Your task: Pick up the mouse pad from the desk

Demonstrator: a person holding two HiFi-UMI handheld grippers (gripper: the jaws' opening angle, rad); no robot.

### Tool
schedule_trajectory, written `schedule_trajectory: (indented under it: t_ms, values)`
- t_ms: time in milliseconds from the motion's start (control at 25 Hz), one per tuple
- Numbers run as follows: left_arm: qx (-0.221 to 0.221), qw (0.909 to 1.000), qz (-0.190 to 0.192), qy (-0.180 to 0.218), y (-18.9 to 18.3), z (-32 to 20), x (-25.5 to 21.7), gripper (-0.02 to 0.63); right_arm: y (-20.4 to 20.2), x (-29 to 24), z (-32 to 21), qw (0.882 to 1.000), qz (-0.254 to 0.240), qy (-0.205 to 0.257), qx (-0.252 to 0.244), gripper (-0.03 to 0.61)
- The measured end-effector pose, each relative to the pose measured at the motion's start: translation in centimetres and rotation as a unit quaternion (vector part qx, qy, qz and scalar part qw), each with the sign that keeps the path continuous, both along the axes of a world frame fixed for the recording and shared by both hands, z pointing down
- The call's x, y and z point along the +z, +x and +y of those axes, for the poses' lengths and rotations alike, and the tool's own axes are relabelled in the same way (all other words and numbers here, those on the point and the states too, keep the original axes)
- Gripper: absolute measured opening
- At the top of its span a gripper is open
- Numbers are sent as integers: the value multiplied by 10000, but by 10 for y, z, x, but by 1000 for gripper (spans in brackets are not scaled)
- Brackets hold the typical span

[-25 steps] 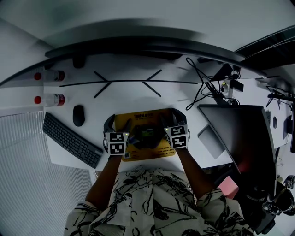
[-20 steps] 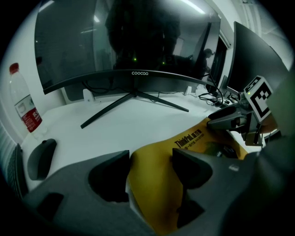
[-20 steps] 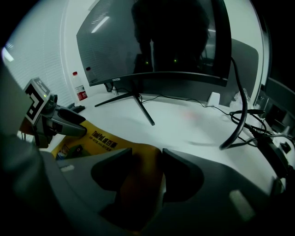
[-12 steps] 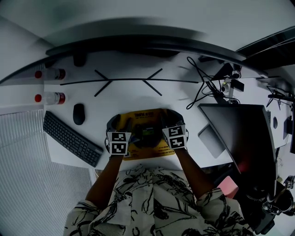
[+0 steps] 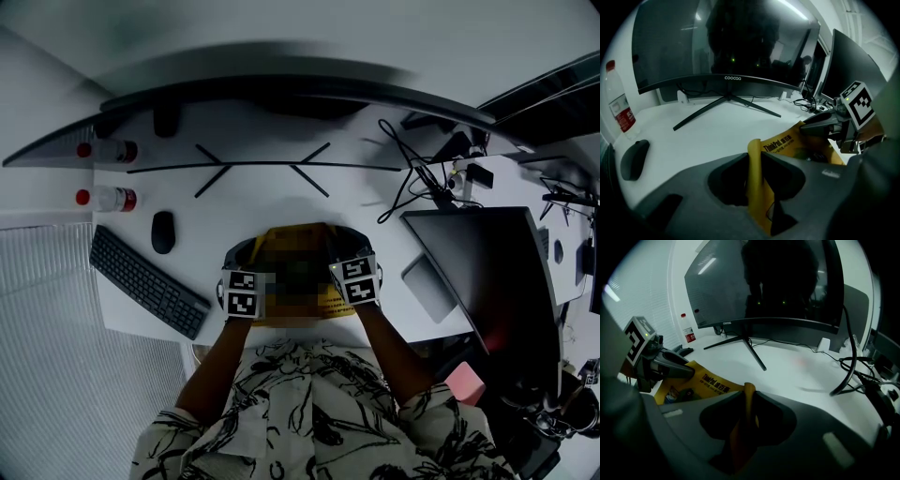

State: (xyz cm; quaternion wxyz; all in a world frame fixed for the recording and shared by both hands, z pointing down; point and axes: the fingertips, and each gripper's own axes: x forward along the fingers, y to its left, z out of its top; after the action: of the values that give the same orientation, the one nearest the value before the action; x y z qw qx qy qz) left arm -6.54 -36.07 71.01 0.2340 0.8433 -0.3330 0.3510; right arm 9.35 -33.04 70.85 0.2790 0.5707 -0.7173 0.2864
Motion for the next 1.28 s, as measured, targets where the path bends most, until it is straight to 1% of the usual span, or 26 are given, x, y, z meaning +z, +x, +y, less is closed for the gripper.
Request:
schedule_trajectory:
  t_ms: [200,360,720,1080,1280]
  values:
    - [33,9999,101,18,-1,2,-7,92,0,-9,0,9999,-63,121,-40,86]
    - [6,9998,172,42,-1,3,-17,92,-1,-16,5,9999,-100,87,-15,86]
    - [-7,9991,331,275,-4,8,-35,92,-2,-35,9,9993,-123,342,-12,86]
    - [-96,9981,464,400,-4,14,-54,91,-3,-54,16,9981,-189,573,115,84]
    - [-49,9972,543,513,-2,19,-69,91,1,-66,23,9972,-212,695,183,84]
